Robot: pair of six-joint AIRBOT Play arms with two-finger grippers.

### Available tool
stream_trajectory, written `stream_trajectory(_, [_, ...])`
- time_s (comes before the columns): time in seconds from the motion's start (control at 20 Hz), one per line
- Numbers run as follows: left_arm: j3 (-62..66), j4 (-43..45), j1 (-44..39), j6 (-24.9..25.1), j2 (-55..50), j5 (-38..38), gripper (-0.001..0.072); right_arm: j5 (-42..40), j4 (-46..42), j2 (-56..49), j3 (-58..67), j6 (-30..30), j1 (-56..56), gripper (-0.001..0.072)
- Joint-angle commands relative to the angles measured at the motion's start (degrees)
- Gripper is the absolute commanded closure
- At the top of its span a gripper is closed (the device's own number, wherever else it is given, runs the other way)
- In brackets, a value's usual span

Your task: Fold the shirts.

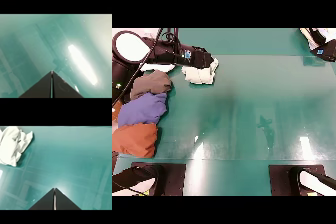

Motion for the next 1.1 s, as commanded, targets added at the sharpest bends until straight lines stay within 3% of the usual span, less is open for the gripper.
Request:
stream_trajectory(0.0, [0.0, 0.0, 0.0, 0.0, -0.1, 0.0, 0.0687, 0.0, 0.0, 0.0, 0.0, 0.0, 0.0, 0.0695])
stream_trajectory(0.55, [0.0, -0.2, 0.0, 0.0, 0.0, 0.1, 0.0687, -0.4, 0.0, 0.0, -0.5, 0.0, 0.0, 0.0695])
stream_trajectory(0.75, [0.0, 2.4, 0.1, 0.1, -0.1, 6.2, 0.0685, -0.4, 0.0, 0.0, -0.5, 0.0, 0.0, 0.0695])
stream_trajectory(0.8, [0.0, 7.3, 0.2, 0.0, -0.2, 7.5, 0.051, -0.4, 0.1, 0.0, -0.5, 0.0, 0.1, 0.0695])
stream_trajectory(0.85, [0.0, 14.6, 0.2, -2.5, -0.6, 8.5, 0.0225, -0.4, 0.1, 0.0, -0.5, 0.0, 0.0, 0.0695])
stream_trajectory(0.95, [0.0, 25.7, 2.0, -11.1, -2.8, 8.5, 0.0191, -0.4, 0.0, 0.0, -0.5, 0.0, 0.1, 0.0695])
stream_trajectory(1.05, [0.0, 26.8, 6.2, -13.6, -6.6, 8.2, 0.019, 0.0, 0.0, 0.0, -0.5, 0.0, 0.1, 0.0695])
